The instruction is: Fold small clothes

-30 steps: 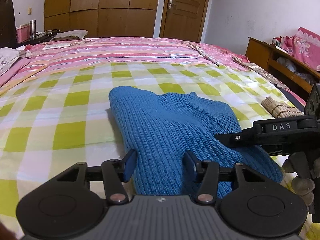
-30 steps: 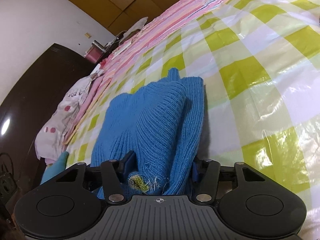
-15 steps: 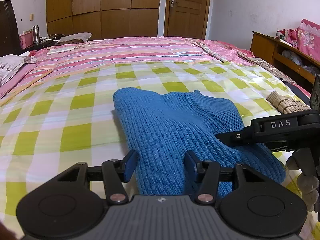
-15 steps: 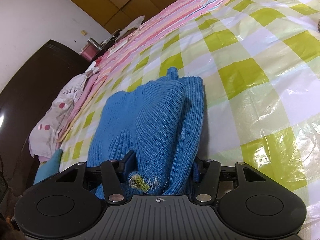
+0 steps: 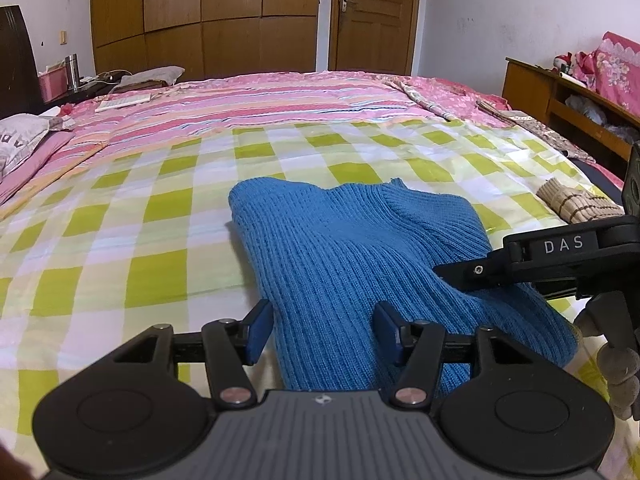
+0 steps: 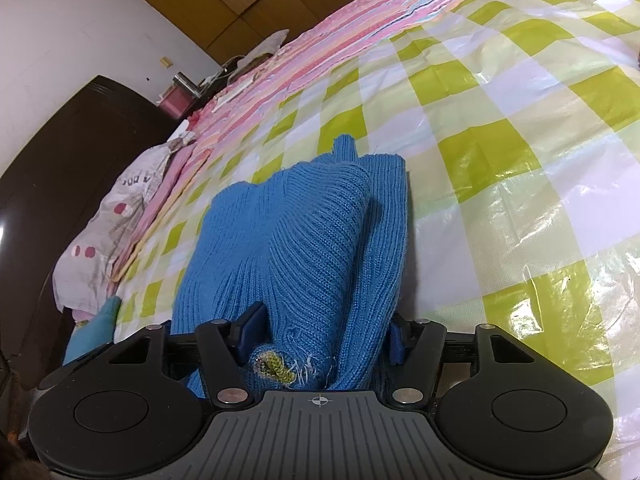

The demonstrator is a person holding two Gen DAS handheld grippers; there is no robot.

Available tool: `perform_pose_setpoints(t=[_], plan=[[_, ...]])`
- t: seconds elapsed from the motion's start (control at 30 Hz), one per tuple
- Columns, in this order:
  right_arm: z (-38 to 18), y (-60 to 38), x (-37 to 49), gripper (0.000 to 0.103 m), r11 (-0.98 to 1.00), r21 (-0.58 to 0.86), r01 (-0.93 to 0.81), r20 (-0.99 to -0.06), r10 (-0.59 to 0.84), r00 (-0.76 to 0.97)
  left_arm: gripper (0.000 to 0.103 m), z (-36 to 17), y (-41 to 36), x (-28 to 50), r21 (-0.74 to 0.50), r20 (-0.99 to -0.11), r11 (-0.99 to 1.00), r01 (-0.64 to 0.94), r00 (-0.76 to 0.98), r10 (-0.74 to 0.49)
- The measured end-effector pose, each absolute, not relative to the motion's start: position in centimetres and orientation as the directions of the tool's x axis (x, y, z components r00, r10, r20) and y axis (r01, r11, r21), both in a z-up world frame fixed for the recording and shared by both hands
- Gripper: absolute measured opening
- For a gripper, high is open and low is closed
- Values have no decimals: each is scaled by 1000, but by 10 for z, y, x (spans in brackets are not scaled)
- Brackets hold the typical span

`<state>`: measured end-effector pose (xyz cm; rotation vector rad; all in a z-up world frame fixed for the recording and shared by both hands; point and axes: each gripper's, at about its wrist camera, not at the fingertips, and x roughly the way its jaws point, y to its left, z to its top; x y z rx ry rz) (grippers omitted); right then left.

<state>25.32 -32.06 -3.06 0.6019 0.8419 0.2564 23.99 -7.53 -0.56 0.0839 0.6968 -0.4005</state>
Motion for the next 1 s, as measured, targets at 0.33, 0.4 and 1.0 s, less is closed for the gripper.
perform_pose_setpoints(t=[0.33,0.4,1.0], plan=[[-29,-318,254,61,814,581,22,-628,431,648,66,-6,-75,242,-51,-646,924,378,693,-320],[-29,-318,254,62,816,578,22,-630,429,647,67,-5,-75,243,-49,-647,924,379,693,-318],[-25,-311,262,73,833,553,25,-640,406,652,73,-6,-74,245,-55,-664,933,355,685,-300]])
